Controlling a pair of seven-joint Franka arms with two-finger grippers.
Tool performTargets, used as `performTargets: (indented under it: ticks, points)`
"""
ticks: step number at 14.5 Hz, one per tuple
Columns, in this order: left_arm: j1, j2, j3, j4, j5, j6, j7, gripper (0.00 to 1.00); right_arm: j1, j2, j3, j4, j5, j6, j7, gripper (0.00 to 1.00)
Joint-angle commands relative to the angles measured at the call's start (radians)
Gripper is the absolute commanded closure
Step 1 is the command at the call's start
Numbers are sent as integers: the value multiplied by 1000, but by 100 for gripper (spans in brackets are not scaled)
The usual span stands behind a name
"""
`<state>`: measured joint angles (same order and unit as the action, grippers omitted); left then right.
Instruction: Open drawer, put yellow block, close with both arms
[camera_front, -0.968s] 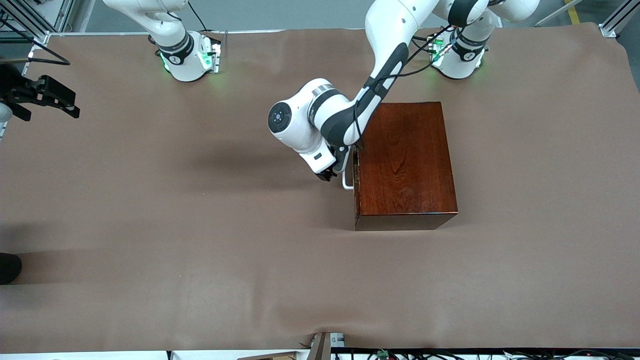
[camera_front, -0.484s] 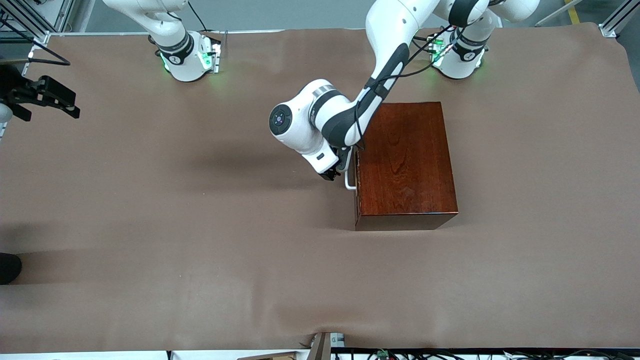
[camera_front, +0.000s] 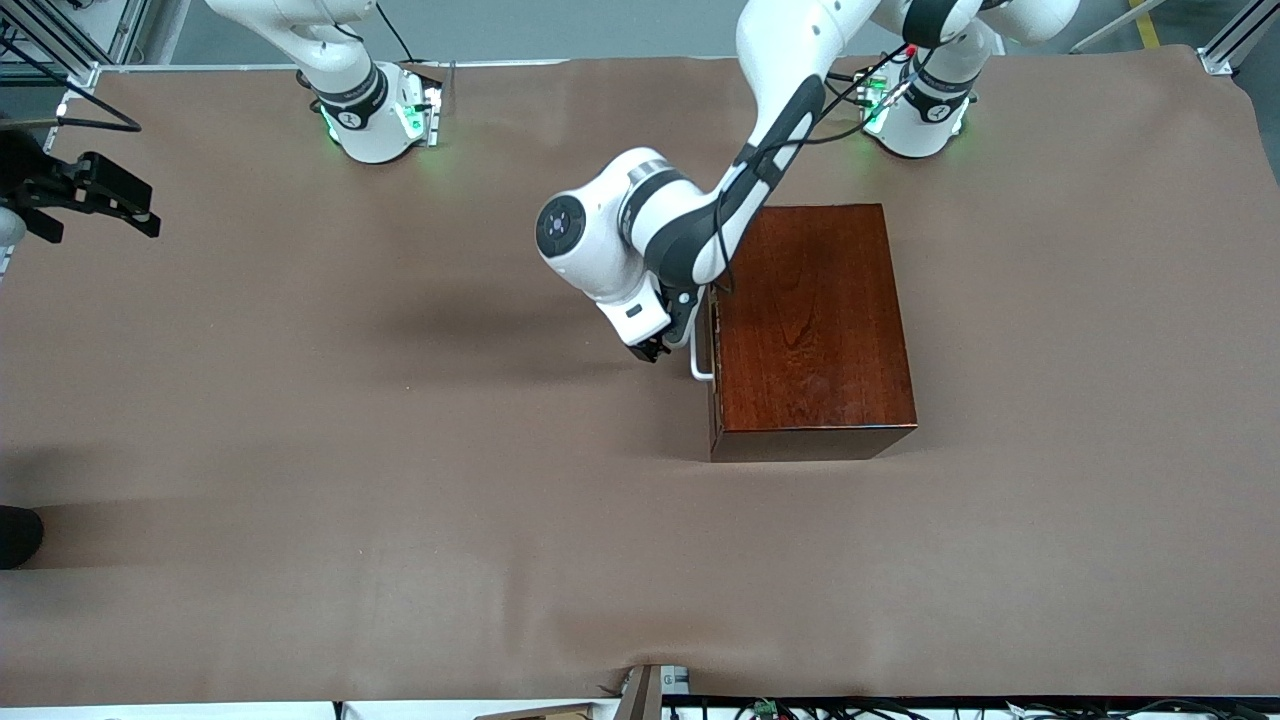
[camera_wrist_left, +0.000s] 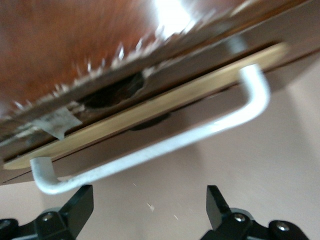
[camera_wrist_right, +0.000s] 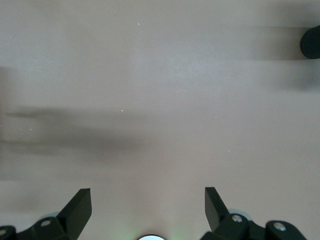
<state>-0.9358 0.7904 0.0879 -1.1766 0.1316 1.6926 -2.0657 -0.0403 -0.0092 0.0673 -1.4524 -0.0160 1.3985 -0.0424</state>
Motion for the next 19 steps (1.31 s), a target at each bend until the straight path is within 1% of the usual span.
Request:
performTargets:
  ticks: [1,3,7,10,14,17,19]
  points:
    - [29,-141,7,-34,26,18,79,0,-9,-3,3,0,18,-4,16,0]
    - [64,-216,7,-37,26,18,171,0,-10,-3,3,0,18,-4,16,0]
    - [165,-348,3,-81,19,3,366,0,-9,-3,3,1,18,-3,16,0]
    - [239,-437,1,-138,13,-14,521,0,0,-3,5,1,19,0,18,0]
    - [323,-548,-2,-216,9,-51,677,0,-4,-3,5,1,19,-1,16,0]
    - [405,-647,-2,-290,-27,-67,867,0,-4,-3,5,1,19,-1,16,0]
    - [465,-686,-2,-310,-47,-99,1054,0,-3,-3,5,1,19,-1,16,0]
